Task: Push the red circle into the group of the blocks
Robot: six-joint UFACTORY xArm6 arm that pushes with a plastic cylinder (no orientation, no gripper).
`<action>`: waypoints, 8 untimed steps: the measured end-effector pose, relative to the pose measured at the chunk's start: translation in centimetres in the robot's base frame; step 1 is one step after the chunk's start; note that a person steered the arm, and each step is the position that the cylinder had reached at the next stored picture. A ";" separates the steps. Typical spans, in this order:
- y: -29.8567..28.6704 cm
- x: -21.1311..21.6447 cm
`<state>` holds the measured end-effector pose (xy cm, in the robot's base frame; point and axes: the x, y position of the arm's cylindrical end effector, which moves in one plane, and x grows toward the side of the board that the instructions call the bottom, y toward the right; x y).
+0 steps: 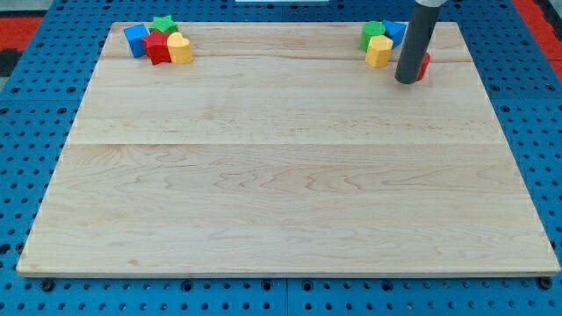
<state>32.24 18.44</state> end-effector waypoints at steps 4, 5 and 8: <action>3.3 -1.8; 0.4 -3.1; 6.9 -0.2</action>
<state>32.08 25.37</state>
